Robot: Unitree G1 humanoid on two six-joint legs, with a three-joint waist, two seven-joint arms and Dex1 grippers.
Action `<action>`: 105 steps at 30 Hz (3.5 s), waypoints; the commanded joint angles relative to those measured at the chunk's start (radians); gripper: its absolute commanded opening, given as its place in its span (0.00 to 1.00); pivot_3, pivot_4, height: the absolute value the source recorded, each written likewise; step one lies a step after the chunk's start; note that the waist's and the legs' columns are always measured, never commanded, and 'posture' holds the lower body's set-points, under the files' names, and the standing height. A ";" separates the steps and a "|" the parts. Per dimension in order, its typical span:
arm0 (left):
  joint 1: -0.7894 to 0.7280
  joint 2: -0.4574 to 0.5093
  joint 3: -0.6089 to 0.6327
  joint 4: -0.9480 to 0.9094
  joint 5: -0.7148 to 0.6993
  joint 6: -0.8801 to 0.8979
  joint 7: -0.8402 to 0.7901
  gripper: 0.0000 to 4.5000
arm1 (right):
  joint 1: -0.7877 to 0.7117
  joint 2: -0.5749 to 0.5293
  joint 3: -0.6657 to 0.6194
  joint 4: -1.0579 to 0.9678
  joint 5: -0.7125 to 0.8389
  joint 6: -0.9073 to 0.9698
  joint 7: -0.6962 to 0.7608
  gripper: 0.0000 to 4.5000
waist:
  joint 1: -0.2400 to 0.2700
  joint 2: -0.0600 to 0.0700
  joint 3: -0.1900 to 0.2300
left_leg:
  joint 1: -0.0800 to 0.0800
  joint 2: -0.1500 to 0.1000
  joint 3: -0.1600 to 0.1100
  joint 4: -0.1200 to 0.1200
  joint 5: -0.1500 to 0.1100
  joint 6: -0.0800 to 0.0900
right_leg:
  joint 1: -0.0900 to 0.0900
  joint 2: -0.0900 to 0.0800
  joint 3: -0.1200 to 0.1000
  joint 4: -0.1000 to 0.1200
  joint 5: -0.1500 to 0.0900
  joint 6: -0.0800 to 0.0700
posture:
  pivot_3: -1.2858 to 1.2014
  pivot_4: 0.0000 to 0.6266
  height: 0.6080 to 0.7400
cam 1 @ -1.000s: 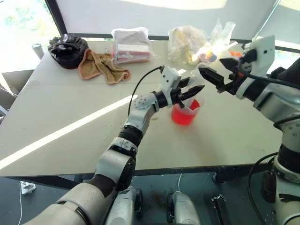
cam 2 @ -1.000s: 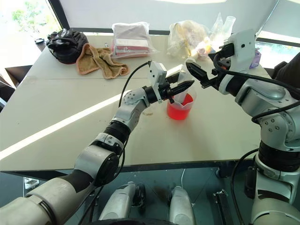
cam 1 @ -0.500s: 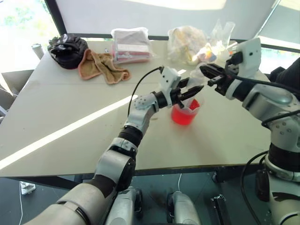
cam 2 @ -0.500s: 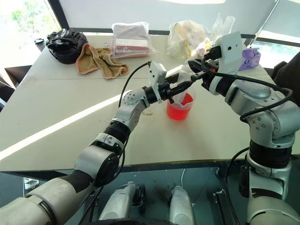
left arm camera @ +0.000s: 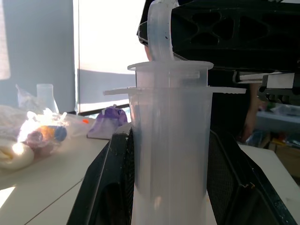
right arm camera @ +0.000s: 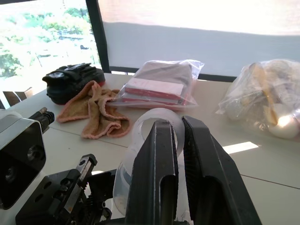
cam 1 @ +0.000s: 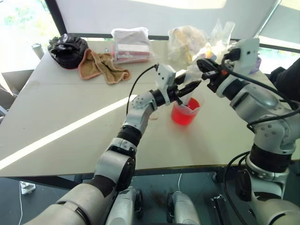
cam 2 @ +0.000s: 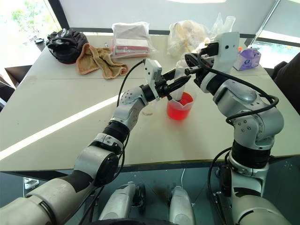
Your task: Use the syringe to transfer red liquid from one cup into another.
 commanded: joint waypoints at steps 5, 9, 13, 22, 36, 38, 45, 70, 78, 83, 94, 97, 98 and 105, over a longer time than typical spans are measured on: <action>0.036 -0.046 -0.067 -0.044 0.013 0.038 -0.062 0.32 | -0.084 0.012 -0.107 -0.043 0.054 -0.088 -0.023 0.01 | 0.000 0.000 0.000 | 0.000 0.000 0.000 0.000 -0.001 0.001 | 0.000 0.000 0.000 0.000 0.000 0.000 | 0.52 0.24 1.00; 0.056 -0.044 -0.074 -0.052 0.021 0.044 -0.066 0.32 | -0.100 0.007 -0.127 -0.032 0.072 -0.090 -0.034 0.01 | 0.000 0.000 0.000 | 0.000 0.000 0.000 0.000 -0.001 0.001 | 0.000 0.000 0.000 0.000 0.000 0.000 | 0.52 0.24 1.00; 0.067 -0.041 -0.077 -0.054 0.025 0.047 -0.070 0.32 | -0.111 -0.002 -0.131 -0.023 0.080 -0.094 -0.039 0.01 | 0.000 0.000 0.000 | 0.000 0.000 0.000 0.000 -0.001 0.002 | 0.000 0.000 0.000 0.000 0.000 0.000 | 0.52 0.24 1.00; 0.066 -0.040 -0.076 -0.051 0.027 0.048 -0.066 0.32 | -0.113 -0.009 -0.123 -0.024 0.087 -0.091 -0.045 0.01 | 0.000 0.000 0.000 | 0.000 0.000 0.000 0.000 -0.001 0.002 | 0.000 0.000 0.000 0.000 0.000 0.000 | 0.52 0.24 1.00; -0.006 -0.039 -0.035 -0.087 -0.008 0.045 -0.038 0.32 | -0.050 -0.023 -0.091 -0.059 0.159 -0.019 -0.025 0.01 | 0.001 0.000 0.000 | 0.000 0.000 0.000 0.000 -0.002 0.002 | 0.000 0.000 0.000 -0.001 0.000 0.000 | 0.52 0.24 1.00; -0.009 -0.039 -0.033 -0.089 -0.009 0.045 -0.036 0.32 | -0.044 -0.027 -0.091 -0.059 0.166 -0.011 -0.020 0.17 | 0.000 0.000 0.000 | 0.000 0.000 0.000 0.000 -0.002 0.002 | 0.000 0.000 0.000 -0.001 0.000 0.000 | 0.52 0.24 1.00; -0.012 -0.037 -0.029 -0.069 -0.006 0.032 -0.023 0.32 | -0.029 -0.070 -0.083 -0.059 0.175 0.003 0.001 0.91 | 0.001 0.000 0.000 | 0.000 0.000 0.000 0.000 -0.002 0.002 | 0.000 0.000 0.000 -0.001 0.000 -0.001 | 0.52 0.24 1.00; -0.152 -0.008 0.085 -0.243 -0.151 0.226 0.086 0.32 | 0.057 -0.354 -0.326 0.113 0.690 0.042 0.070 0.98 | 0.002 0.000 0.001 | -0.001 0.000 0.000 0.000 -0.004 0.006 | 0.001 -0.002 0.000 -0.004 0.000 0.000 | 0.52 0.24 1.00; -0.130 0.091 0.099 -0.449 -0.187 0.368 0.159 0.32 | 0.091 -0.335 -0.263 0.094 0.688 -0.008 0.059 0.98 | 0.000 0.000 0.001 | 0.000 0.000 0.000 0.000 -0.004 0.006 | 0.002 0.000 0.000 -0.004 0.000 0.000 | 0.52 0.24 1.00; -0.069 0.178 0.102 -0.541 -0.187 0.405 0.182 0.32 | 0.077 -0.320 -0.229 0.096 0.713 -0.029 0.042 0.98 | 0.002 0.000 0.001 | 0.000 0.000 0.000 0.000 -0.004 0.006 | 0.002 0.000 0.000 -0.003 0.000 0.000 | 0.52 0.24 1.00; 0.112 0.211 0.049 -0.679 -0.183 0.488 0.210 0.32 | -0.023 -0.262 -0.098 0.075 0.736 -0.060 -0.026 0.98 | 0.001 0.000 0.001 | 0.000 0.000 0.000 0.000 -0.001 -0.002 | 0.002 -0.001 0.000 -0.004 0.000 0.000 | 0.52 0.24 1.00; 0.136 0.221 0.026 -0.681 -0.155 0.460 0.207 0.32 | -0.028 -0.251 -0.074 0.059 0.738 -0.062 -0.035 0.98 | 0.002 0.000 0.001 | 0.000 0.000 0.000 0.000 -0.001 -0.003 | 0.002 -0.001 0.000 -0.004 0.000 0.000 | 0.52 0.24 1.00; 0.145 0.230 0.015 -0.675 -0.137 0.442 0.202 0.32 | -0.030 -0.245 -0.067 0.056 0.737 -0.066 -0.042 0.98 | 0.002 0.000 0.001 | 0.000 0.000 0.000 0.000 -0.001 -0.003 | 0.002 -0.001 0.000 -0.004 0.000 0.000 | 0.52 0.24 1.00; 0.186 0.245 -0.013 -0.639 -0.087 0.369 0.198 0.32 | -0.090 -0.214 -0.009 0.049 0.753 -0.068 -0.093 0.98 | 0.001 0.001 0.001 | 0.000 0.000 0.000 0.000 -0.001 -0.003 | 0.001 -0.001 0.000 -0.004 -0.001 -0.001 | 0.52 0.24 1.00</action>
